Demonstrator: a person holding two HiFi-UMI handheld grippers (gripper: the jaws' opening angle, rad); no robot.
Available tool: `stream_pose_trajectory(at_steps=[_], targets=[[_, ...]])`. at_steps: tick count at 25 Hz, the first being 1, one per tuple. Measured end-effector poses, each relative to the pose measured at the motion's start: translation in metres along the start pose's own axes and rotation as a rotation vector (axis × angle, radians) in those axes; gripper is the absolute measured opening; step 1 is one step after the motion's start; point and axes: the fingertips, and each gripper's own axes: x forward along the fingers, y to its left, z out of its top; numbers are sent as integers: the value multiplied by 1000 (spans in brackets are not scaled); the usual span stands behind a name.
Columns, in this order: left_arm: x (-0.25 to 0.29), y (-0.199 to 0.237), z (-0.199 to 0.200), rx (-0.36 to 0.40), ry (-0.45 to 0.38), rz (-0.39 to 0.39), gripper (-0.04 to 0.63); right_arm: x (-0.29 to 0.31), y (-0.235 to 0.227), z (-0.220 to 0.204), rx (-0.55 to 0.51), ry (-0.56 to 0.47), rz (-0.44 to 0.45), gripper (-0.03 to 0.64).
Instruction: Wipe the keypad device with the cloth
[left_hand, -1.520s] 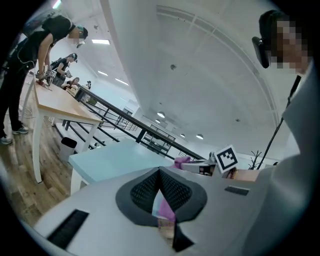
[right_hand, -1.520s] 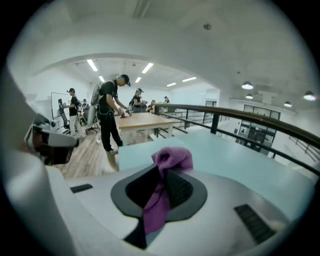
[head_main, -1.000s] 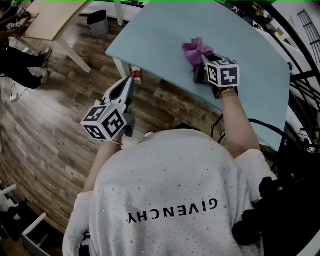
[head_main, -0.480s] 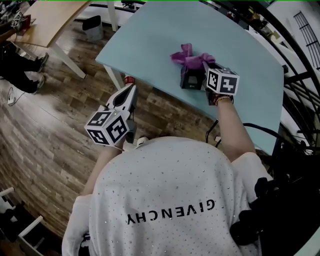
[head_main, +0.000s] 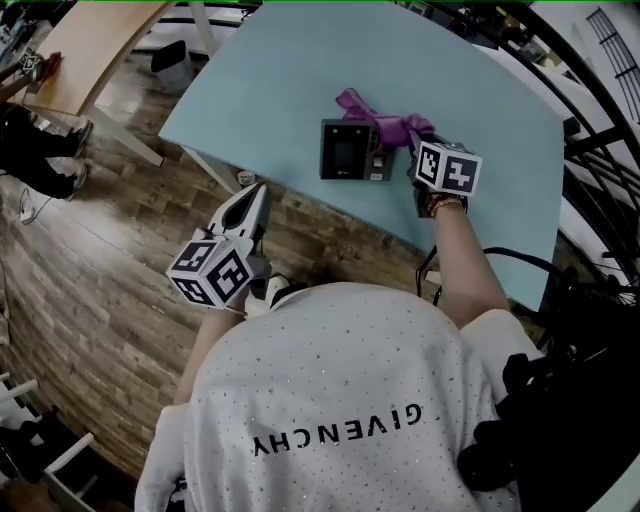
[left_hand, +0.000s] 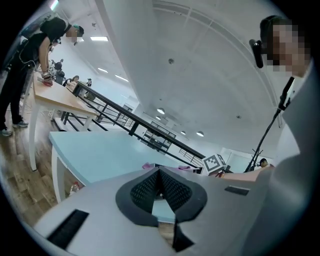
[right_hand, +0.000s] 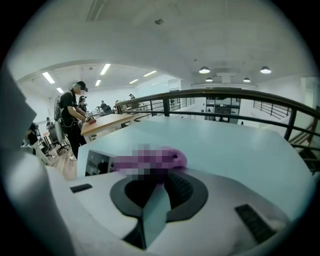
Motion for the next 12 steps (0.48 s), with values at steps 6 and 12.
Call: stream_pose_trajectory(at_steps=[6, 12], targets=[[15, -32, -14, 3, -8, 27, 6, -1, -36, -34, 151, 64, 73, 48], [24, -54, -23, -15, -24, 76, 6, -9, -8, 5, 166, -52, 265, 47]])
